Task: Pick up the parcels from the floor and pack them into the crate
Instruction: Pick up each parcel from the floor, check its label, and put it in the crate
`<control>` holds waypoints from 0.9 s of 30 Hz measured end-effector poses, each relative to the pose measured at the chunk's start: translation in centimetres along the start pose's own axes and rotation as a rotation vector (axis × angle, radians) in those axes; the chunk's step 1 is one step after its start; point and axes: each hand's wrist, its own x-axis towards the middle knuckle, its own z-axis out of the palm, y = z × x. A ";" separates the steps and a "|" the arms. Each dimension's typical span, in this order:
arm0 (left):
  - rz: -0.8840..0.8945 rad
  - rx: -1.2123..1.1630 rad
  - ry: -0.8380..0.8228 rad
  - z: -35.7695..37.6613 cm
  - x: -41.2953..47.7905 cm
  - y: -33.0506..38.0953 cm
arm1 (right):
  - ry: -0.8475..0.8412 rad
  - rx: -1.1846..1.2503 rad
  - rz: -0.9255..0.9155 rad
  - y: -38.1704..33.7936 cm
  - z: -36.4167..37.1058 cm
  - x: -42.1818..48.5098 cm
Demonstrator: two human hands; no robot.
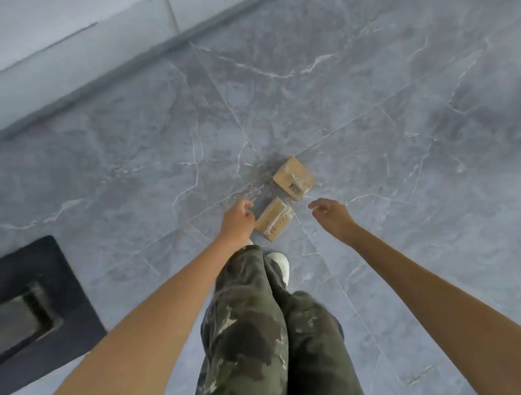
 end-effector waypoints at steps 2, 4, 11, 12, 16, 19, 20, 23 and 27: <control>-0.170 -0.009 -0.078 3.0 6.2 -3.5 | -0.042 -0.065 -0.004 1.8 3.3 5.9; -0.342 -0.054 -0.199 5.8 10.9 -6.2 | -0.112 -0.110 -0.006 3.4 6.2 10.7; -0.582 -0.481 -0.390 11.6 17.2 -8.9 | -0.281 -0.015 0.047 7.0 11.3 18.2; -0.588 -0.529 -0.352 11.3 16.8 -8.6 | -0.249 0.046 0.058 6.9 10.9 17.9; -0.506 -0.627 -0.170 7.1 12.0 -4.9 | -0.151 0.279 0.054 4.3 6.5 13.7; -0.415 -0.740 -0.022 2.3 6.2 0.3 | -0.083 0.454 0.069 -0.3 1.6 7.6; -0.383 -0.762 0.029 0.5 3.8 2.4 | -0.057 0.499 0.052 -2.2 -0.1 5.3; -0.253 -0.814 0.159 -4.7 -3.7 8.6 | 0.023 0.620 -0.062 -8.0 -5.9 -2.4; -0.067 -0.873 0.286 -12.2 -14.2 16.7 | 0.083 0.709 -0.223 -15.7 -13.9 -12.6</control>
